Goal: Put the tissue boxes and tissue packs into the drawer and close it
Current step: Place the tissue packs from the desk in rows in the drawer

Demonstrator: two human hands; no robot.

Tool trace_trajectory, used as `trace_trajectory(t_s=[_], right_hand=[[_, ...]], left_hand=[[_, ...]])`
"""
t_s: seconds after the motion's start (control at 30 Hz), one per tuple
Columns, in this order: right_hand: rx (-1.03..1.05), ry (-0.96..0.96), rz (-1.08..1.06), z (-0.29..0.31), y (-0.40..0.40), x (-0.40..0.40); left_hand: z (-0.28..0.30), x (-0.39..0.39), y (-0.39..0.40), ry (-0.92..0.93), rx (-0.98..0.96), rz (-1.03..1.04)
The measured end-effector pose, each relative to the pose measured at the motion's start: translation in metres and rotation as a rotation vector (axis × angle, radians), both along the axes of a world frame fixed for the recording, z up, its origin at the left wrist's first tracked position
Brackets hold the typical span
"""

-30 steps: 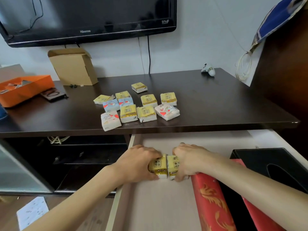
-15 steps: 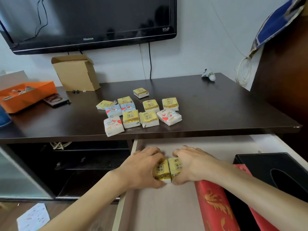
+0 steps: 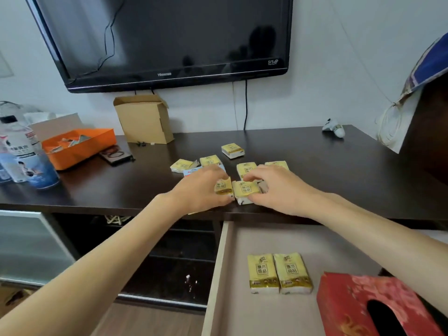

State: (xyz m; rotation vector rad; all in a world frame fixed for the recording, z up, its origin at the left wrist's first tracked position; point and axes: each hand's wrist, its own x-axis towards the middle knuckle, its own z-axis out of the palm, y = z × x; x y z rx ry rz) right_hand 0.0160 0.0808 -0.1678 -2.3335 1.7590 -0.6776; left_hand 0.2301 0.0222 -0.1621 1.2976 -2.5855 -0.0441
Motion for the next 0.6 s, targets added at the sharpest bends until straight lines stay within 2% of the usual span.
trace_trajectory(t_s=[0.07, 0.13, 0.37, 0.6], right_hand=[[0.004, 0.124, 0.004, -0.003, -0.015, 0.003], [0.045, 0.184, 0.004, -0.008, -0.02, 0.002], [0.05, 0.227, 0.103, -0.011, -0.01, -0.012], [0.03, 0.235, 0.088, -0.009, 0.002, -0.011]], left_hand=[[-0.002, -0.003, -0.014, -0.112, 0.057, 0.026], [-0.003, -0.005, -0.022, -0.131, 0.067, 0.008], [-0.002, -0.011, -0.023, -0.128, 0.103, -0.075], [0.0, -0.011, -0.007, -0.051, 0.065, -0.118]])
